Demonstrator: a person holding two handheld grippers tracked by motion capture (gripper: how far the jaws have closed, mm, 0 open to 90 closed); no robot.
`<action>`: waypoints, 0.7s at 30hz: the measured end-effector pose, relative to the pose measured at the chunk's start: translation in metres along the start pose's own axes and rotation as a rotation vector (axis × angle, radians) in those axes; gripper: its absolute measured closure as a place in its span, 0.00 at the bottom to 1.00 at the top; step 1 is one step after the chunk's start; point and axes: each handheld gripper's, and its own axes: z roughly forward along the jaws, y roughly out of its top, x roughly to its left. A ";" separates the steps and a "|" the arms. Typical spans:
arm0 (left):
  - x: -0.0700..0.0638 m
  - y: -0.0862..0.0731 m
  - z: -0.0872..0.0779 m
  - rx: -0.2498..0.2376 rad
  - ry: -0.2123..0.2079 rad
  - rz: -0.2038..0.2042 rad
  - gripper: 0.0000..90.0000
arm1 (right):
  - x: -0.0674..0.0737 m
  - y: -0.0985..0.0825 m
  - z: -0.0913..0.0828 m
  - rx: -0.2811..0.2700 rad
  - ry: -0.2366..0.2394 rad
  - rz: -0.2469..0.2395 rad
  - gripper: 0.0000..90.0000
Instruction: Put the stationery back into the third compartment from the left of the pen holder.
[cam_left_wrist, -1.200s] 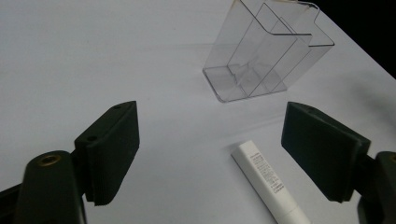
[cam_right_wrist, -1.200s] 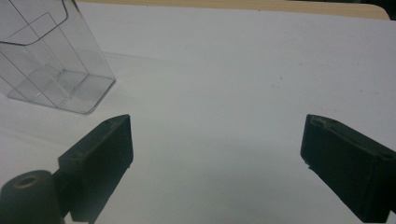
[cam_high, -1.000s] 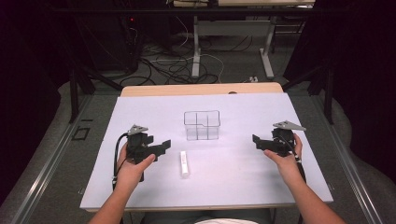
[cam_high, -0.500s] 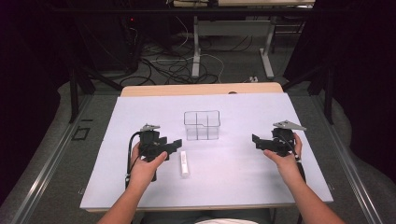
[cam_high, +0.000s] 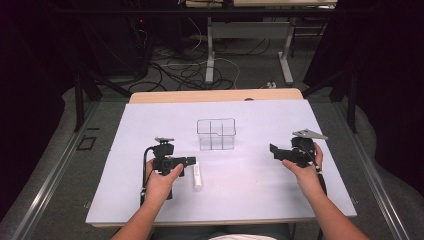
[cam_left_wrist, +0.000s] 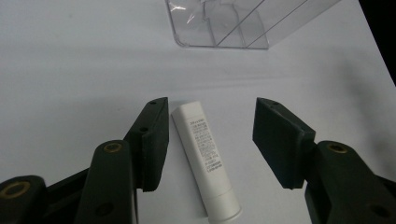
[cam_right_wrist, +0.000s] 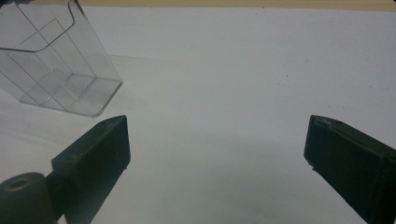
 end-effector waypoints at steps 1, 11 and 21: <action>0.000 -0.001 0.001 0.002 0.008 -0.004 0.52 | -0.001 0.000 0.001 0.001 0.002 -0.004 0.08; -0.003 -0.008 0.011 0.056 0.050 -0.050 0.58 | 0.000 -0.002 0.003 0.013 0.006 -0.002 0.09; 0.002 -0.011 0.019 0.118 0.029 -0.106 0.61 | 0.001 -0.003 0.003 0.020 0.006 0.016 0.09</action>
